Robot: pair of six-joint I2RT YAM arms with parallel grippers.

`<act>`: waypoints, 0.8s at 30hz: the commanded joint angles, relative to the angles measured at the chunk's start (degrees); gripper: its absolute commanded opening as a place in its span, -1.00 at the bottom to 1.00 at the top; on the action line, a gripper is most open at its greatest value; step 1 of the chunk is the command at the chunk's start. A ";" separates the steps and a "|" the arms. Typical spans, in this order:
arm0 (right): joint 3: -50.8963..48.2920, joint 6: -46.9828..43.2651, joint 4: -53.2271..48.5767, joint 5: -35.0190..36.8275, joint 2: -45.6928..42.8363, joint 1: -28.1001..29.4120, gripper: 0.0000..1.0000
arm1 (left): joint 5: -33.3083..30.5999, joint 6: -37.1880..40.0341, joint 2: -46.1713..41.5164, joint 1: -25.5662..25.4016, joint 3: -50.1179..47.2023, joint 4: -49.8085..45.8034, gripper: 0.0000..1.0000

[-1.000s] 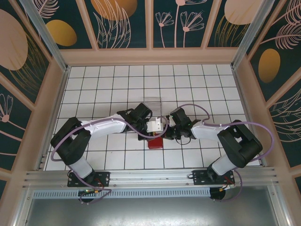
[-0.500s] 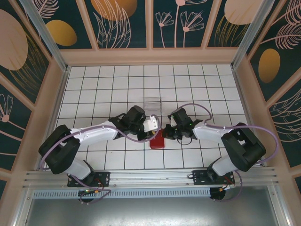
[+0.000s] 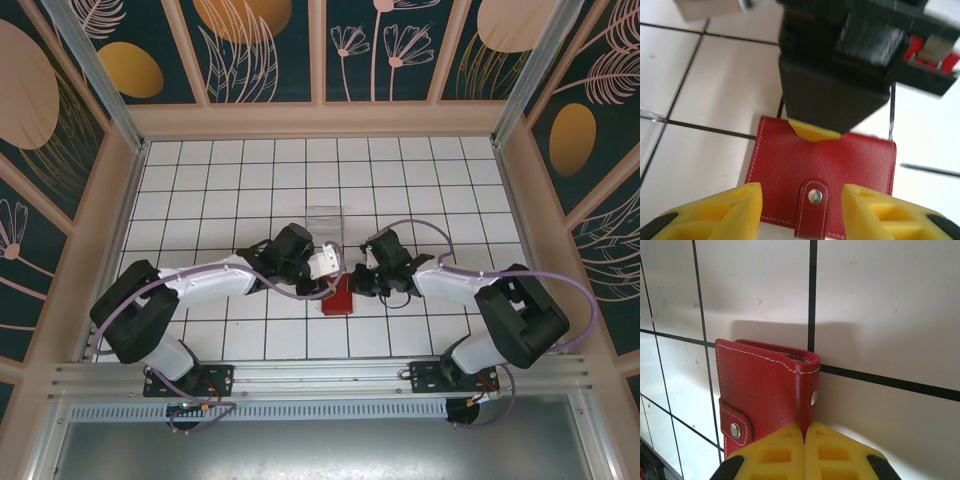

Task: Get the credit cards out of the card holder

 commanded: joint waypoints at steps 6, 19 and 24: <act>-1.94 -0.80 -0.23 0.63 -1.22 -0.28 -1.00 | 1.14 12.37 7.37 -0.31 8.86 -13.23 0.04; -2.54 -0.55 1.33 0.10 0.02 -0.28 -1.00 | 3.05 14.11 14.36 -0.30 14.79 -20.83 0.07; -2.55 -0.47 1.89 -0.09 0.58 -0.33 -1.00 | 5.76 14.26 15.81 -0.32 16.21 -23.18 -0.09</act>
